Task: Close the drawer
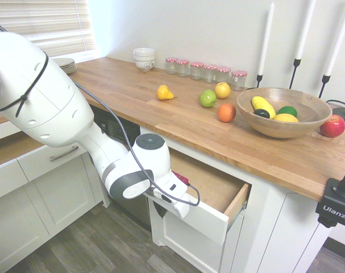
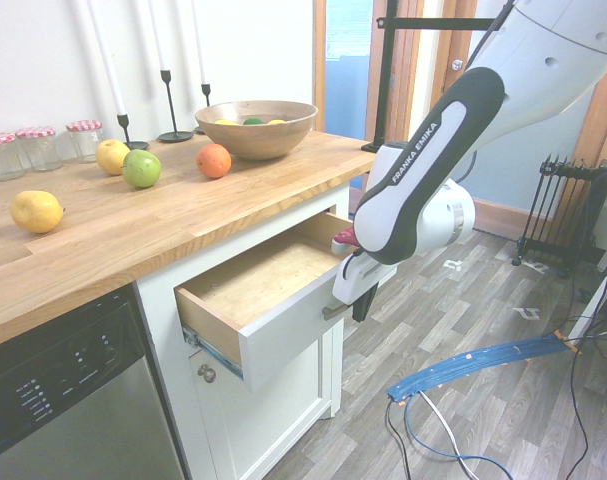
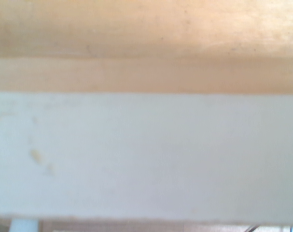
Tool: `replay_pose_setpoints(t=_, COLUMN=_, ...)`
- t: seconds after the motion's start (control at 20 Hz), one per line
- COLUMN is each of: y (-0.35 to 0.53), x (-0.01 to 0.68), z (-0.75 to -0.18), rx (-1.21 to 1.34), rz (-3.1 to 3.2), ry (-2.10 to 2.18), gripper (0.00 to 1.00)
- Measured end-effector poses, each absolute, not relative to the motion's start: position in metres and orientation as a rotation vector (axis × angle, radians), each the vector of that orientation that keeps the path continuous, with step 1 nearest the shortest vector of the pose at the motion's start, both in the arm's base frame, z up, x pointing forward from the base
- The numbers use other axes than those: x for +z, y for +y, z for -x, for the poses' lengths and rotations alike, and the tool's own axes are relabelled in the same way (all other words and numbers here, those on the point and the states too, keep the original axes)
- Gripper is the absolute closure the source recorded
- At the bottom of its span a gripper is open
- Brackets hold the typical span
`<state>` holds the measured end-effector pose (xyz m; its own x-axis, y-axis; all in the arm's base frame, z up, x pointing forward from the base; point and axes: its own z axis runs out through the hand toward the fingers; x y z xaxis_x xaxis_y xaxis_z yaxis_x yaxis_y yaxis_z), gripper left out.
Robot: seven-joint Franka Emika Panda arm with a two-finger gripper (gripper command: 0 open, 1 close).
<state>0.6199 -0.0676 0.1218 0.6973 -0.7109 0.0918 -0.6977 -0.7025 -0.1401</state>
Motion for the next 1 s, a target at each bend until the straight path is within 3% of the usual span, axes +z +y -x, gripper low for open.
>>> replay_pose_setpoints(t=1.0, y=-0.063, x=0.130, z=-0.737, rx=-0.222, rz=2.820, ry=1.197, gripper=1.00)
